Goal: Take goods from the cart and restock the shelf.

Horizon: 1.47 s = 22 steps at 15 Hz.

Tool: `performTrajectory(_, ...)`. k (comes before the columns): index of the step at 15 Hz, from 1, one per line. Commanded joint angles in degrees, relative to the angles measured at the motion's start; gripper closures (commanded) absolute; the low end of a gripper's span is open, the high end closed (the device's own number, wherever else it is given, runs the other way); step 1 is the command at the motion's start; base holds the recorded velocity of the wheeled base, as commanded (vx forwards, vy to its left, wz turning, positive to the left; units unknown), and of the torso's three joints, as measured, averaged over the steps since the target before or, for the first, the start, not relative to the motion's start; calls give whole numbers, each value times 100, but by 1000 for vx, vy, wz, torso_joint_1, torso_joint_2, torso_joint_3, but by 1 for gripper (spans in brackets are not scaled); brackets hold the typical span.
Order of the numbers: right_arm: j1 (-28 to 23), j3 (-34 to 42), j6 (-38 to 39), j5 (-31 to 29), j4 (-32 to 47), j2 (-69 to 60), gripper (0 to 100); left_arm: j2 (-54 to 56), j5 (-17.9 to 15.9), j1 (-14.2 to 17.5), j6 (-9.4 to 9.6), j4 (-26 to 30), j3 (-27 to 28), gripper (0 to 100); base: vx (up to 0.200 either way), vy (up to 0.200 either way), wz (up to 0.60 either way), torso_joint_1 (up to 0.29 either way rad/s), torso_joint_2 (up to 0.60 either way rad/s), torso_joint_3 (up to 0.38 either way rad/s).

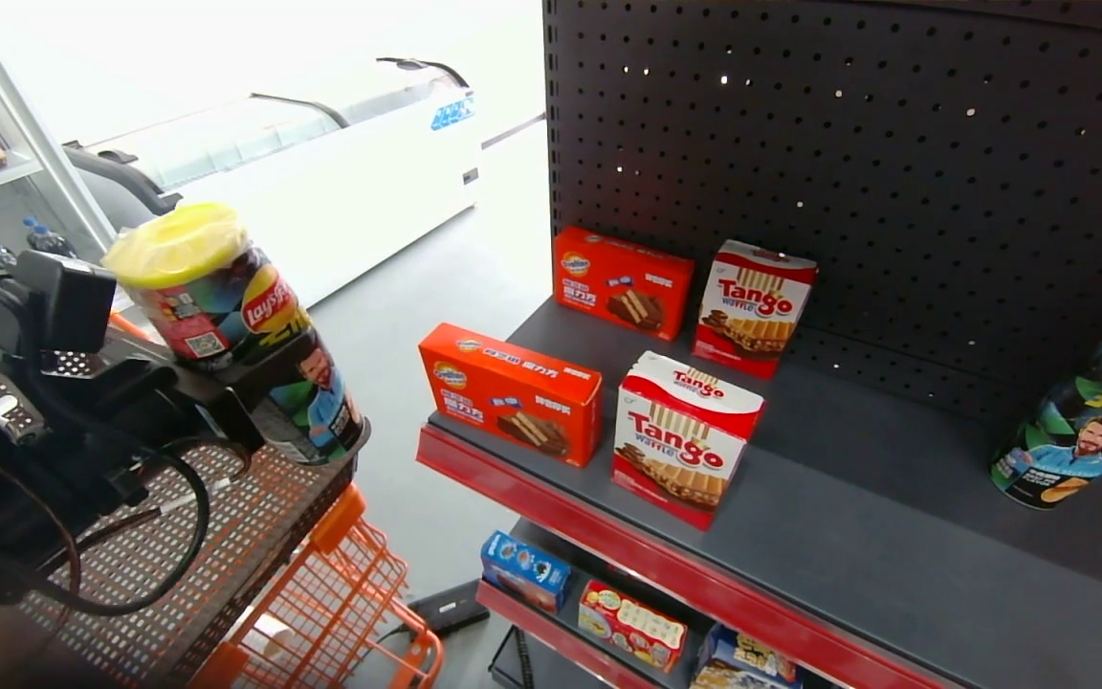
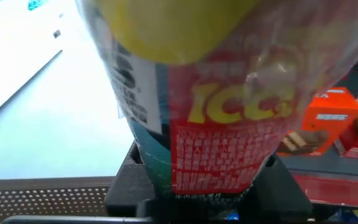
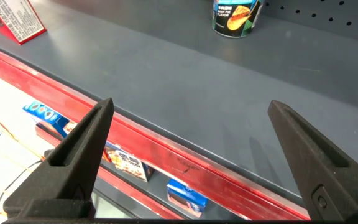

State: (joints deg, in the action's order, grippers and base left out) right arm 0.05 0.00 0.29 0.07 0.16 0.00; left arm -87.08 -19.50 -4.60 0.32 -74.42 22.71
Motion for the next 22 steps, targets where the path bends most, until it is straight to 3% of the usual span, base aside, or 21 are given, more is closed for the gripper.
performTrajectory(1,4,0,-3,1,2,0,0,103,8,-191,3,-55,-144,100,0,0,0,0,0,0)
performTrajectory(4,4,0,6,1,2,0,0,323,34,-771,-93,244,-329,100,0,0,0,0,0,0)
performTrajectory(6,-5,0,-3,1,2,0,0,376,17,-955,-93,385,-320,100,0,0,0,0,0,0)
performTrajectory(7,4,0,-3,1,2,0,0,411,8,-1307,-102,490,-320,100,0,0,0,0,0,0)
performTrajectory(8,-5,0,6,1,2,0,0,411,8,-1369,-102,490,-320,100,0,0,0,0,0,0)
performTrajectory(13,4,0,6,1,2,0,0,437,-1,-2265,-120,719,-338,100,0,0,0,0,0,0)
performTrajectory(14,4,0,-3,10,11,0,0,508,34,-2608,-120,833,-355,100,0,0,0,0,0,0)
performTrajectory(18,4,0,-3,19,2,0,0,490,-9,-3021,-120,815,-302,100,0,0,0,0,0,0)
performTrajectory(22,4,0,-3,19,2,0,0,472,-27,-3750,-146,833,-496,100,0,0,0,0,0,0)
